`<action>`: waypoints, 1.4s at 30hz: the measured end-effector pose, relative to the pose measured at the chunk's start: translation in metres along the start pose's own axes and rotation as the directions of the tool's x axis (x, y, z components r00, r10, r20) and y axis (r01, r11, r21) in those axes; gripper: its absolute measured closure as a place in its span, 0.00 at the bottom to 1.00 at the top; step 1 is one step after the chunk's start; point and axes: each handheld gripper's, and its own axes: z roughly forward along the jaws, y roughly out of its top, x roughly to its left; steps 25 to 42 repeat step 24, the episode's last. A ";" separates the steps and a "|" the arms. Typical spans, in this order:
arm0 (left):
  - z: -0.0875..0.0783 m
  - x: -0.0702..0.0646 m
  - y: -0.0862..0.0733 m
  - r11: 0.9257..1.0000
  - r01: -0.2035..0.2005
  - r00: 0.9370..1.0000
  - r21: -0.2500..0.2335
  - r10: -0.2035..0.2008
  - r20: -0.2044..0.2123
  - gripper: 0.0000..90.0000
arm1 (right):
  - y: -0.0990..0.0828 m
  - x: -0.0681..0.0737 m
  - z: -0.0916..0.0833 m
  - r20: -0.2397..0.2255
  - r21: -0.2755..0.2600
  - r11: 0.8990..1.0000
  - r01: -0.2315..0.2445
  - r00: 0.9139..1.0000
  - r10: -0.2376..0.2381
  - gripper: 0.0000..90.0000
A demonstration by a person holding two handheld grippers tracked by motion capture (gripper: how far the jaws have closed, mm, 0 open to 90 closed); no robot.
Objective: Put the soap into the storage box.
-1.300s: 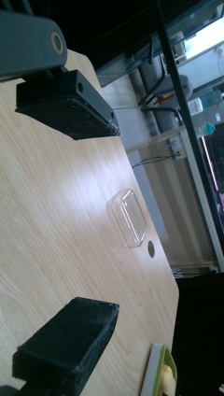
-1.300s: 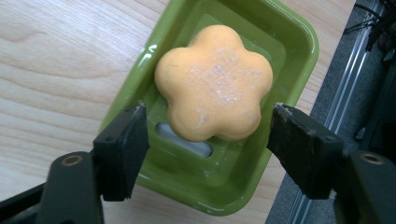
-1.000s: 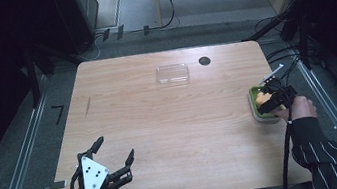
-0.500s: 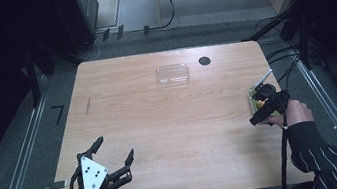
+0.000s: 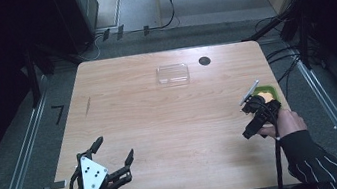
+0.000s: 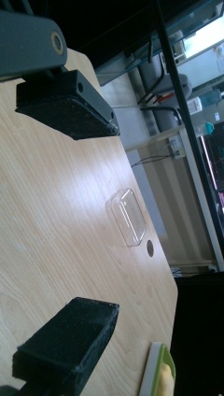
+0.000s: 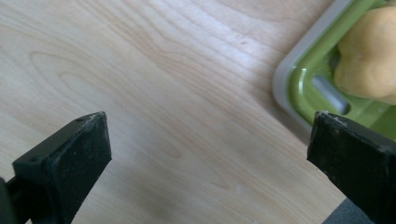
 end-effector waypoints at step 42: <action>0.001 -0.001 0.001 1.000 -0.003 1.000 -0.002 0.003 0.005 0.15 | -0.031 0.048 0.016 -0.034 0.040 0.994 0.100 0.994 -0.099 0.00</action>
